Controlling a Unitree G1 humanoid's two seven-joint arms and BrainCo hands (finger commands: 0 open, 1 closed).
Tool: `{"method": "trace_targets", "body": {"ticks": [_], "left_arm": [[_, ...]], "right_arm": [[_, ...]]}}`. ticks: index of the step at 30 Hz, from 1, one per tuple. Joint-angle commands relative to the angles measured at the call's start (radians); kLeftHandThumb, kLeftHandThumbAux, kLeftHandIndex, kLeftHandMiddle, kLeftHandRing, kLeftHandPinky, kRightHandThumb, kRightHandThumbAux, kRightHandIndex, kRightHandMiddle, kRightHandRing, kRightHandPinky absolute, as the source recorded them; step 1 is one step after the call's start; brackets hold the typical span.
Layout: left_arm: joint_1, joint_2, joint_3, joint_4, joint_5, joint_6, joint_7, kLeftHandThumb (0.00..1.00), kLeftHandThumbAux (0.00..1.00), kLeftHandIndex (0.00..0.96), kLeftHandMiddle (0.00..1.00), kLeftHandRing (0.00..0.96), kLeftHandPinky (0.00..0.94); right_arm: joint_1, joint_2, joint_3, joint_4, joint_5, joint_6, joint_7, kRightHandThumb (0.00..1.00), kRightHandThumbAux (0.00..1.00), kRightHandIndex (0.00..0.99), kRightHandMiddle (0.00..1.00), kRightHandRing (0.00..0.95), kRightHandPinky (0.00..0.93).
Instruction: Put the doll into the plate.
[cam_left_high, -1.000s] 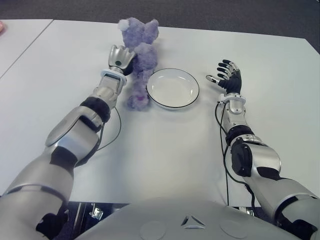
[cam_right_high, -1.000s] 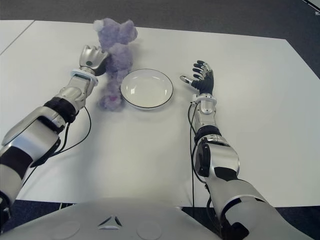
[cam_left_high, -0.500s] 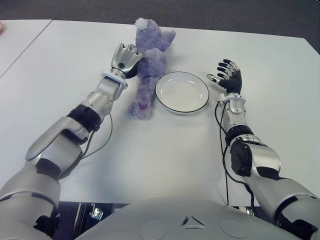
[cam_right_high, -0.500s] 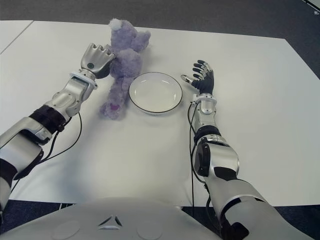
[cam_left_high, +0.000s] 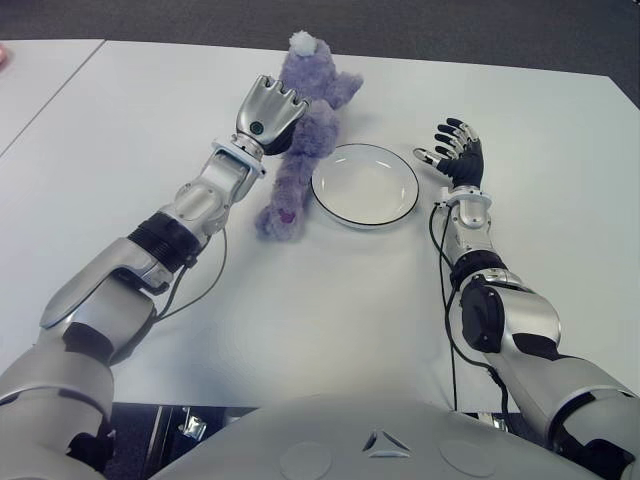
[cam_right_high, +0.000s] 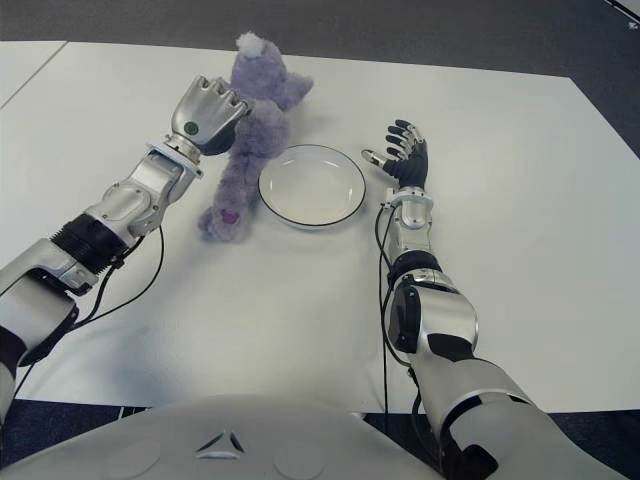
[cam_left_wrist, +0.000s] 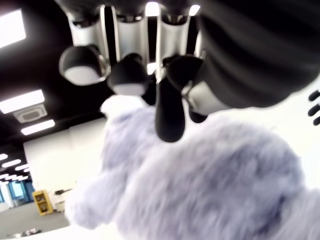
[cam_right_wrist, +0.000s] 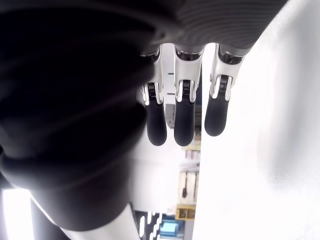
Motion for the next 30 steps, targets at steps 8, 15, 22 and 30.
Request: {"method": "trace_targets", "body": {"ticks": [8,15,22,30], "left_arm": [[0.029,0.032,0.034,-0.017,0.068,-0.023,0.01,0.687,0.711,0.439,0.861,0.872,0.873],[0.036,0.026,0.036,-0.009,0.068,-0.033,0.013,0.687,0.712,0.439,0.86,0.873,0.871],[0.046,0.025,0.044,-0.016,0.07,-0.036,0.043,0.687,0.711,0.439,0.857,0.872,0.87],[-0.008,0.059,0.111,0.044,0.049,-0.062,0.206,0.686,0.711,0.437,0.829,0.837,0.82]], "right_arm": [[0.271,0.116,0.002,0.143,0.008,0.057,-0.015,0.039,0.998,0.216,0.272,0.258,0.272],[0.273,0.116,0.005,0.143,0.005,0.055,-0.016,0.03,0.998,0.211,0.267,0.251,0.267],[0.275,0.117,0.006,0.142,0.005,0.054,-0.018,0.026,0.998,0.215,0.271,0.256,0.275],[0.275,0.118,0.015,0.143,-0.004,0.058,-0.028,0.006,0.998,0.219,0.274,0.262,0.276]]}}
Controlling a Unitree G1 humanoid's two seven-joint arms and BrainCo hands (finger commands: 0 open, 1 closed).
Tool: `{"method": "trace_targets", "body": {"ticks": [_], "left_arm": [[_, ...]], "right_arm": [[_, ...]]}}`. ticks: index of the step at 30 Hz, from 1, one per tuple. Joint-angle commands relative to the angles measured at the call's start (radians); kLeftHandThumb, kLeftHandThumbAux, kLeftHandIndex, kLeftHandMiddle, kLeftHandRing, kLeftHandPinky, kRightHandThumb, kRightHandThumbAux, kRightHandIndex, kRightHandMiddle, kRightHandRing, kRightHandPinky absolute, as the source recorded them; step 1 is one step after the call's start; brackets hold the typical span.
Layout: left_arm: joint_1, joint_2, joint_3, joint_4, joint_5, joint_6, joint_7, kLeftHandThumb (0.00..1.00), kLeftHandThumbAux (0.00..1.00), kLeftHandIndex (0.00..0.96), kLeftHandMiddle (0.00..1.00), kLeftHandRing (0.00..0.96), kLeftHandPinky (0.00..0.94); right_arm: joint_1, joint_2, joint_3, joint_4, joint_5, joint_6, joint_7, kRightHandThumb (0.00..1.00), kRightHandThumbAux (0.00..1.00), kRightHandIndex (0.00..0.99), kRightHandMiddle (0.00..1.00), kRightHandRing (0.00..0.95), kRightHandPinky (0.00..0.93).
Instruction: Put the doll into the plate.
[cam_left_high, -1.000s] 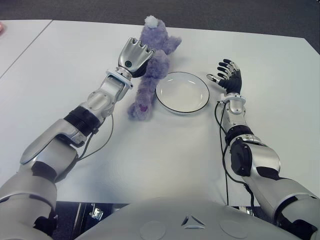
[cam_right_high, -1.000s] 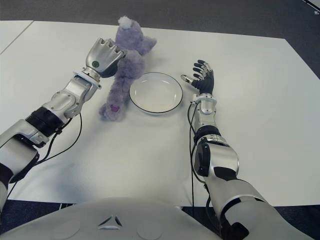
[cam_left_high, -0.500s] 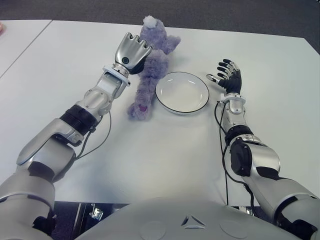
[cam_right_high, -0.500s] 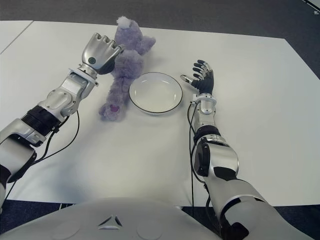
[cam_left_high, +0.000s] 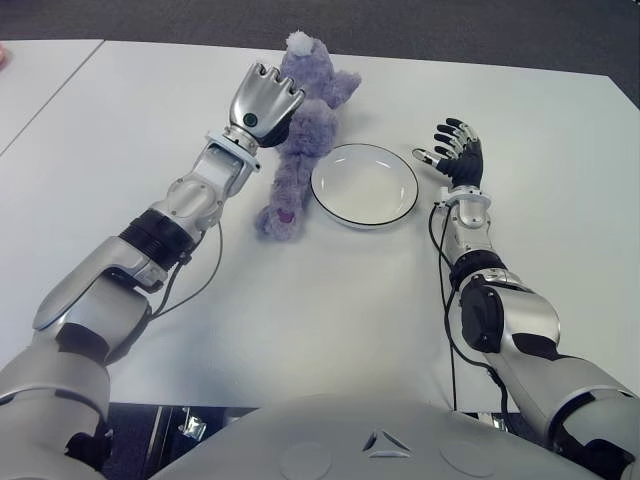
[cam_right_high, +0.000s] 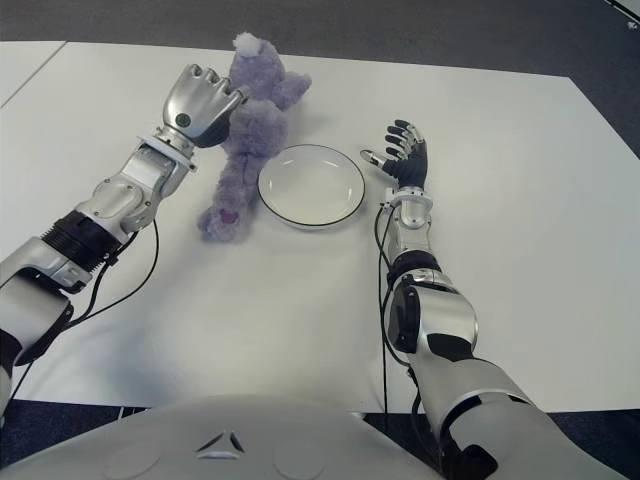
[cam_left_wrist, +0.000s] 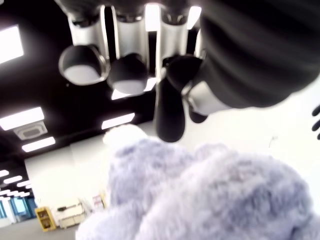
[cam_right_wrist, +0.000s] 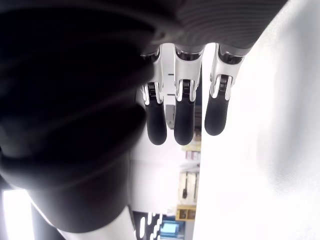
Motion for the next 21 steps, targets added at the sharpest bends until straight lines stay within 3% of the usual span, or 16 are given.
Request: {"method": "trace_targets", "body": {"ticks": [1,3,4,6,12,15,21], "left_arm": [[-0.033,0.045,0.083,0.117,0.016,-0.032,0.18,0.685,0.712,0.434,0.817,0.827,0.809],[-0.075,0.046,0.114,0.215,0.0,-0.021,0.248,0.683,0.712,0.428,0.771,0.795,0.781],[-0.088,0.044,0.123,0.248,-0.006,-0.016,0.267,0.513,0.668,0.413,0.735,0.776,0.768],[-0.112,0.017,0.162,0.319,-0.046,0.008,0.305,0.331,0.61,0.383,0.67,0.735,0.743],[-0.14,-0.071,0.24,0.415,-0.153,0.052,0.284,0.197,0.526,0.284,0.433,0.569,0.627],[-0.152,-0.097,0.26,0.466,-0.201,0.033,0.247,0.122,0.483,0.123,0.203,0.303,0.397],[-0.16,-0.163,0.273,0.603,-0.28,-0.046,0.19,0.077,0.458,0.022,0.038,0.075,0.163]], "right_arm": [[0.276,0.115,0.017,0.144,-0.007,0.058,-0.02,0.004,0.997,0.217,0.272,0.259,0.272],[0.276,0.116,0.021,0.144,-0.011,0.058,-0.025,0.002,0.995,0.215,0.267,0.254,0.266],[0.276,0.116,0.022,0.144,-0.012,0.058,-0.027,0.001,0.994,0.213,0.265,0.252,0.265],[0.276,0.115,0.025,0.144,-0.014,0.058,-0.027,0.0,0.993,0.212,0.263,0.249,0.265],[0.275,0.115,0.029,0.145,-0.015,0.064,-0.028,0.0,0.991,0.208,0.257,0.246,0.265],[0.274,0.115,0.034,0.145,-0.018,0.068,-0.029,0.0,0.986,0.205,0.25,0.242,0.26],[0.275,0.112,0.043,0.146,-0.027,0.066,-0.035,0.0,0.983,0.2,0.244,0.237,0.257]]}}
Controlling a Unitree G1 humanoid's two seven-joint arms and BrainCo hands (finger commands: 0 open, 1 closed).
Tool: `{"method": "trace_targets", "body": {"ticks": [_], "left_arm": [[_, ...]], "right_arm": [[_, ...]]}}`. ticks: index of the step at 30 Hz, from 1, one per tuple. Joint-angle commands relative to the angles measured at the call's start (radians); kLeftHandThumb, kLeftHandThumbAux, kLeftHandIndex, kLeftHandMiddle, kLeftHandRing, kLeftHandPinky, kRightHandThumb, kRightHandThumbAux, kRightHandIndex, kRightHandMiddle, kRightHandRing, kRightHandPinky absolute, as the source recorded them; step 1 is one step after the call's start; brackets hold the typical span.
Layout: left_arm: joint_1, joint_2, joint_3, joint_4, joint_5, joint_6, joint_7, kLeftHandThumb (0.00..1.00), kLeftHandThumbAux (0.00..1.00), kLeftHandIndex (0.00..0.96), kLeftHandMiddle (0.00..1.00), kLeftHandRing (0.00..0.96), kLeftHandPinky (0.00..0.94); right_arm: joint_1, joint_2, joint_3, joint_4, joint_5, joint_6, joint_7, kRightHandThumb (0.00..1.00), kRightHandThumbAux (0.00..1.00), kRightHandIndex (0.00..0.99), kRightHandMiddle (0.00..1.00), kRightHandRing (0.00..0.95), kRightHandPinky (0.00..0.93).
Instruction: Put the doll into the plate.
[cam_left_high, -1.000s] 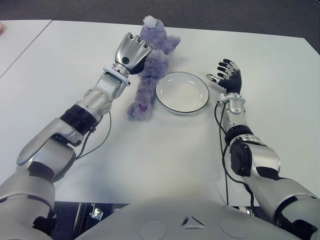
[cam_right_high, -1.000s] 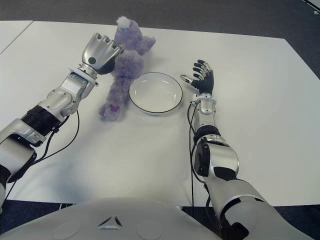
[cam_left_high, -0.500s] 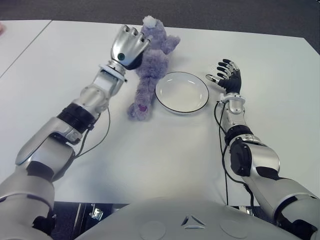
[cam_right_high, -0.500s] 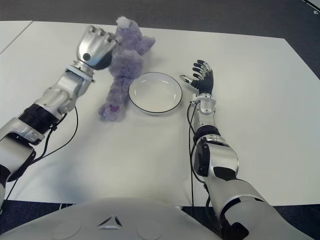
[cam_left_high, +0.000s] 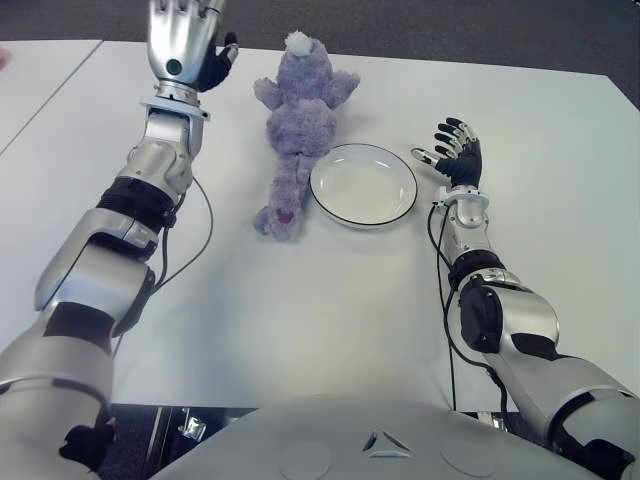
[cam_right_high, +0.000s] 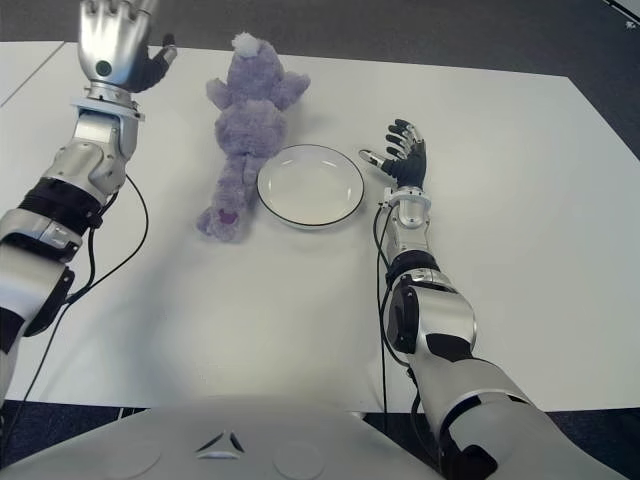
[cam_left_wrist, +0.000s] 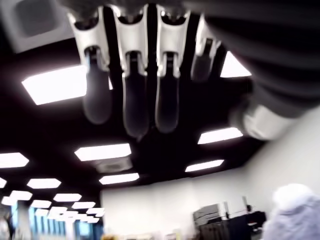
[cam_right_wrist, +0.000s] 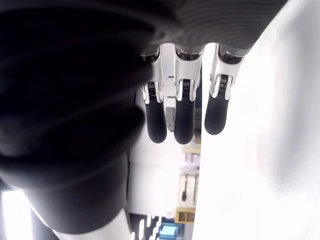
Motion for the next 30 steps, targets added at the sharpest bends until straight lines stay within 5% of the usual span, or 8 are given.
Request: {"method": "trace_targets", "body": {"ticks": [1,6,30], "left_arm": [[-0.011,-0.121,0.045,0.217,-0.129,-0.083,-0.09,0.073,0.445,0.014,0.024,0.048,0.104],[-0.034,-0.134,0.054,0.279,-0.177,-0.143,-0.149,0.059,0.405,0.001,0.003,0.006,0.013],[-0.088,-0.311,0.019,0.501,-0.247,-0.272,-0.317,0.05,0.349,0.0,0.0,0.0,0.0]], "right_arm": [[0.276,0.108,0.033,0.146,-0.025,0.064,-0.018,0.0,0.982,0.199,0.242,0.236,0.256],[0.277,0.106,0.043,0.146,-0.031,0.061,-0.025,0.0,0.978,0.196,0.236,0.232,0.254],[0.287,0.1,0.086,0.147,-0.041,0.061,-0.059,0.0,0.948,0.179,0.218,0.216,0.237]]}}
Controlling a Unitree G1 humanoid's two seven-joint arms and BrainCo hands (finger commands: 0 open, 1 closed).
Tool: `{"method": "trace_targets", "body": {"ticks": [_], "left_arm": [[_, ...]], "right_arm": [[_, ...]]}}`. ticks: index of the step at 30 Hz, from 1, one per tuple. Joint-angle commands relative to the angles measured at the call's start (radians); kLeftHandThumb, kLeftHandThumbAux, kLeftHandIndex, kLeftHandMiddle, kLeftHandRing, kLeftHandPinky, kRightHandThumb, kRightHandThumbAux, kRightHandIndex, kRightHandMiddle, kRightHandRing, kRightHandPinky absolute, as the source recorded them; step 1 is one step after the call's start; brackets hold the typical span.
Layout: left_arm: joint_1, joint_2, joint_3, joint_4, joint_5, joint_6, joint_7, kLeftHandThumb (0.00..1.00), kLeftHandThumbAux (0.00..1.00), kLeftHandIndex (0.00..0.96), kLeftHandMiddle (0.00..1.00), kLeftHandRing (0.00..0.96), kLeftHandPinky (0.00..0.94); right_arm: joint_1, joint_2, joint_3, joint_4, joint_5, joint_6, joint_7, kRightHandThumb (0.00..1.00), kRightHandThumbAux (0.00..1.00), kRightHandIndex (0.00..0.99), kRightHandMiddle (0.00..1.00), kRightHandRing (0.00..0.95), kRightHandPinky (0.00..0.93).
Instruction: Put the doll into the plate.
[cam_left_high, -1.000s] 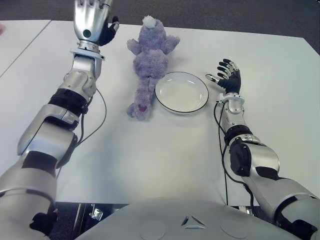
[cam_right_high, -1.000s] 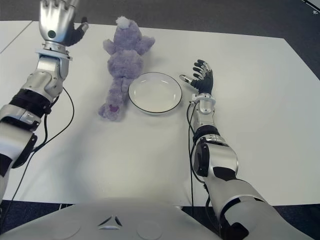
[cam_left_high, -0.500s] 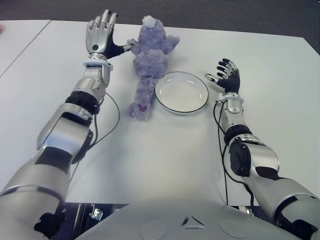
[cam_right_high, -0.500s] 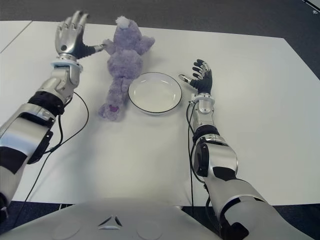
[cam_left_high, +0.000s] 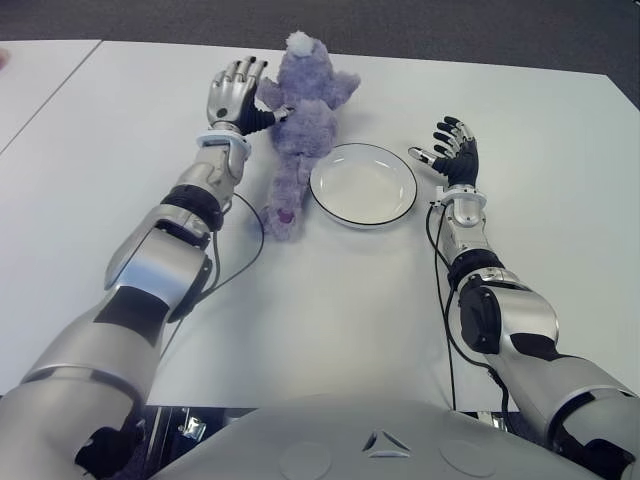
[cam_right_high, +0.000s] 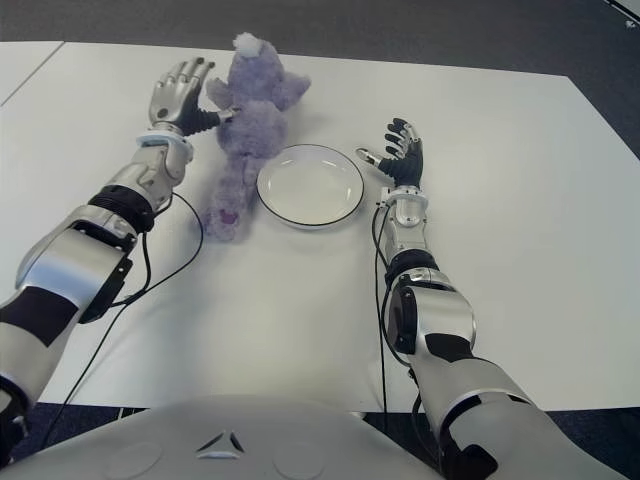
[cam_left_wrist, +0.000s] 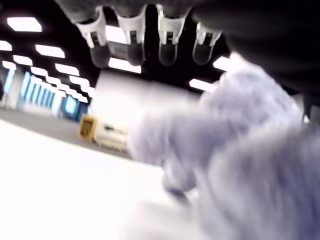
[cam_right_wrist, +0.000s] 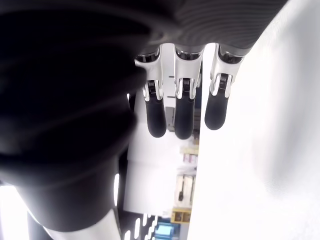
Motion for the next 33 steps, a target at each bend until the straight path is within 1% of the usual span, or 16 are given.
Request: {"method": "trace_targets", "body": {"ticks": [1,8,16,23,29,33], "left_arm": [[-0.009,-0.065,-0.002,0.077,-0.036,-0.049,-0.126,0.05,0.35,0.0,0.0,0.0,0.0],[0.007,-0.088,-0.015,0.081,-0.048,-0.082,-0.165,0.038,0.363,0.0,0.0,0.0,0.0],[0.015,-0.087,-0.037,0.079,-0.04,-0.118,-0.194,0.006,0.379,0.0,0.0,0.0,0.0],[0.021,-0.089,-0.042,0.062,-0.048,-0.138,-0.238,0.0,0.381,0.0,0.0,0.0,0.0],[0.039,-0.094,-0.051,0.046,-0.04,-0.156,-0.234,0.0,0.366,0.0,0.0,0.0,0.0],[0.074,-0.081,-0.062,0.009,-0.035,-0.194,-0.23,0.0,0.361,0.0,0.0,0.0,0.0]], "right_arm": [[0.289,0.102,0.038,0.148,-0.037,0.065,-0.016,0.0,0.948,0.179,0.218,0.216,0.238],[0.29,0.101,0.046,0.148,-0.041,0.068,-0.024,0.0,0.949,0.182,0.219,0.216,0.237],[0.293,0.1,0.064,0.147,-0.048,0.053,-0.041,0.0,0.951,0.187,0.223,0.216,0.232],[0.297,0.098,0.084,0.148,-0.061,0.057,-0.068,0.0,0.937,0.188,0.226,0.217,0.23],[0.297,0.097,0.1,0.148,-0.066,0.055,-0.077,0.0,0.934,0.188,0.222,0.21,0.225],[0.297,0.098,0.108,0.148,-0.066,0.058,-0.082,0.0,0.945,0.19,0.222,0.211,0.228]]}}
